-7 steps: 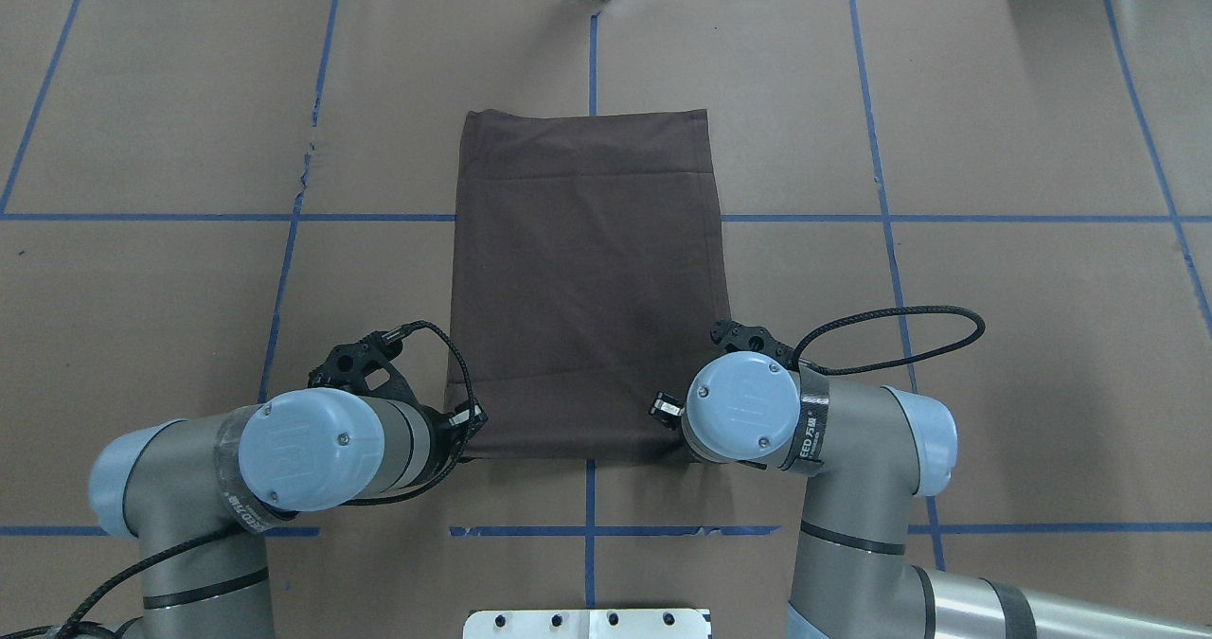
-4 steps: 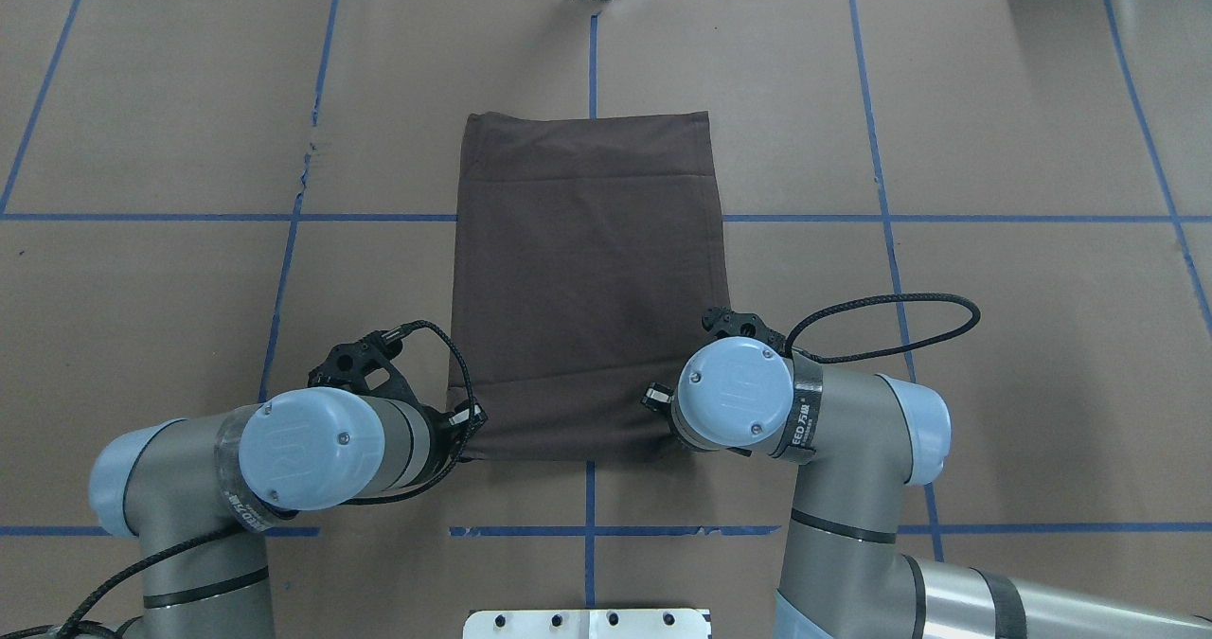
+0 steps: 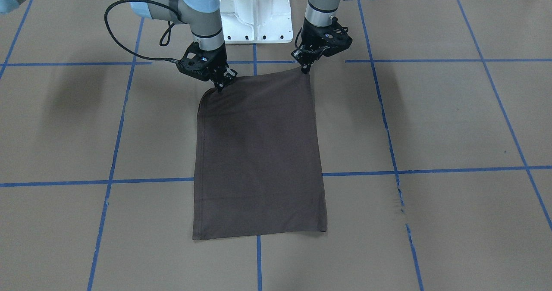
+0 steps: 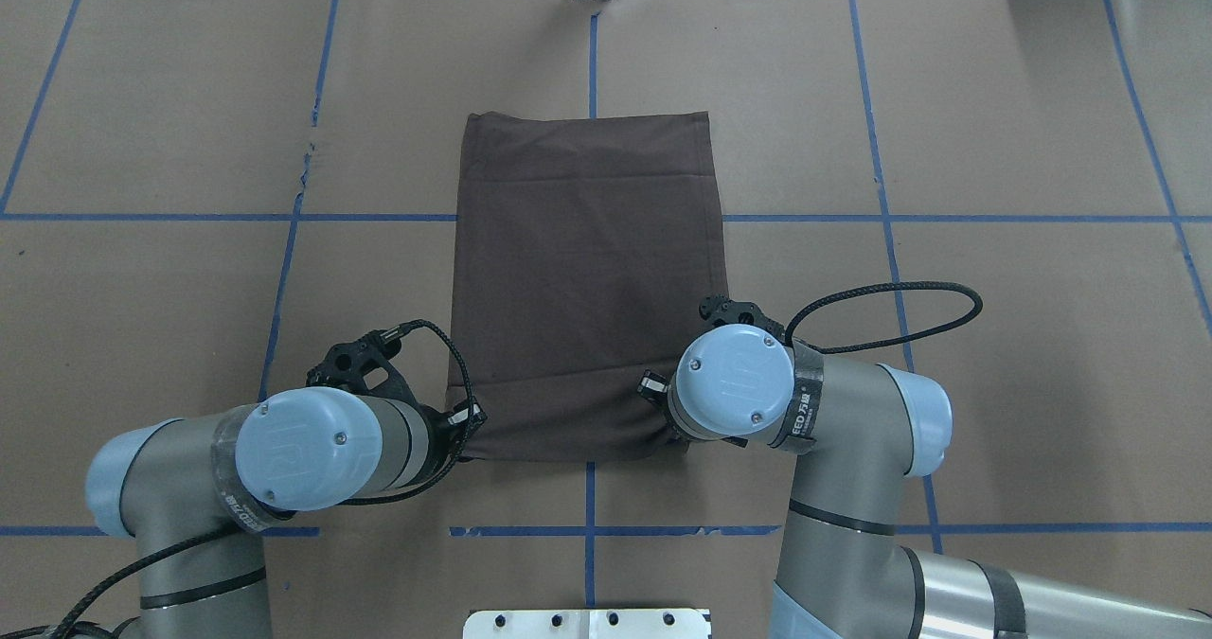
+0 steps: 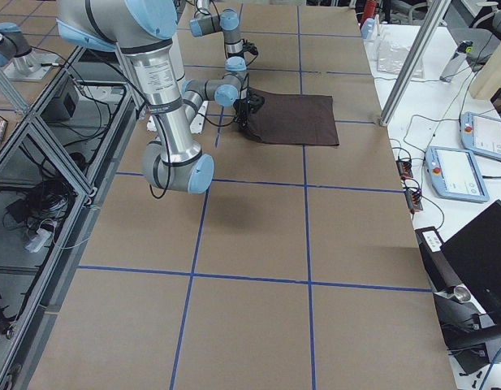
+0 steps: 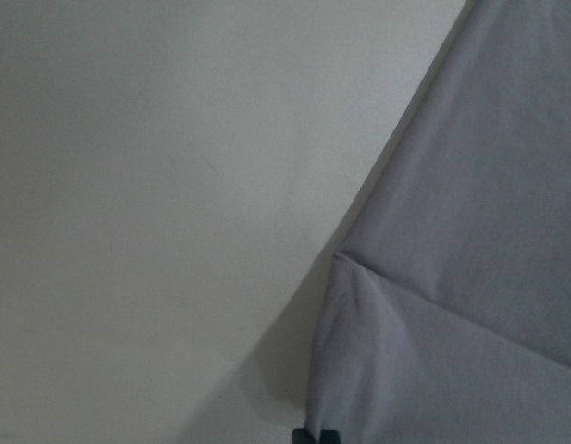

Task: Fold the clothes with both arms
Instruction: 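Lower both grippers onto the shirt's near corners and grasp them, then lift the near edge with both grippers and fold it toward the far edge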

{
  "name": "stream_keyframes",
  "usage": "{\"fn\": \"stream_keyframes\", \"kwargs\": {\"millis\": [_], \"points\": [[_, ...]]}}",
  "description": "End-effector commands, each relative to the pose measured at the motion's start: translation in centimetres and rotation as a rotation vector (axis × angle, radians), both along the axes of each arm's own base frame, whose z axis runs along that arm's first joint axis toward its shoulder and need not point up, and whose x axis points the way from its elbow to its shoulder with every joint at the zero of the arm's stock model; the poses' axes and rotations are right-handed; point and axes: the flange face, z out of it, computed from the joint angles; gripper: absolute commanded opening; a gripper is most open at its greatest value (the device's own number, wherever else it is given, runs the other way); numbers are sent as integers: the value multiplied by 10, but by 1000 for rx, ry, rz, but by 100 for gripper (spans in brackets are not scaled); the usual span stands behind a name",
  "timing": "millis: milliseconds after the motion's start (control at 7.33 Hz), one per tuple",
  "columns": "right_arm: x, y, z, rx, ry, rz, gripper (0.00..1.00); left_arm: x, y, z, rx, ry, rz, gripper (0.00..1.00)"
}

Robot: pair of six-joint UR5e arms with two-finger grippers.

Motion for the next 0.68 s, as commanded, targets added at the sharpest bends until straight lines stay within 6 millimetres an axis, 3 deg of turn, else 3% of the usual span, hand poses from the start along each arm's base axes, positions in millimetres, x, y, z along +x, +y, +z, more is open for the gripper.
{"fn": "stream_keyframes", "kwargs": {"millis": [0, 136, 273, 409, 546], "points": [[36, 36, -11, -8, -68, -70, 0, -25, 44, -34, -5, -12, 67, 0], [45, 59, -21, -18, -106, -122, 0, -24, 65, -40, -10, -7, 103, 0], [45, 69, -28, -26, -125, -150, 0, -17, 81, -39, -12, -8, 136, 0], [34, 81, -29, -23, -120, -177, 0, -17, 80, -41, -11, -5, 137, 0], [33, 63, -25, 4, -108, -164, 0, -19, 74, -39, -2, -12, 131, 0]]}}
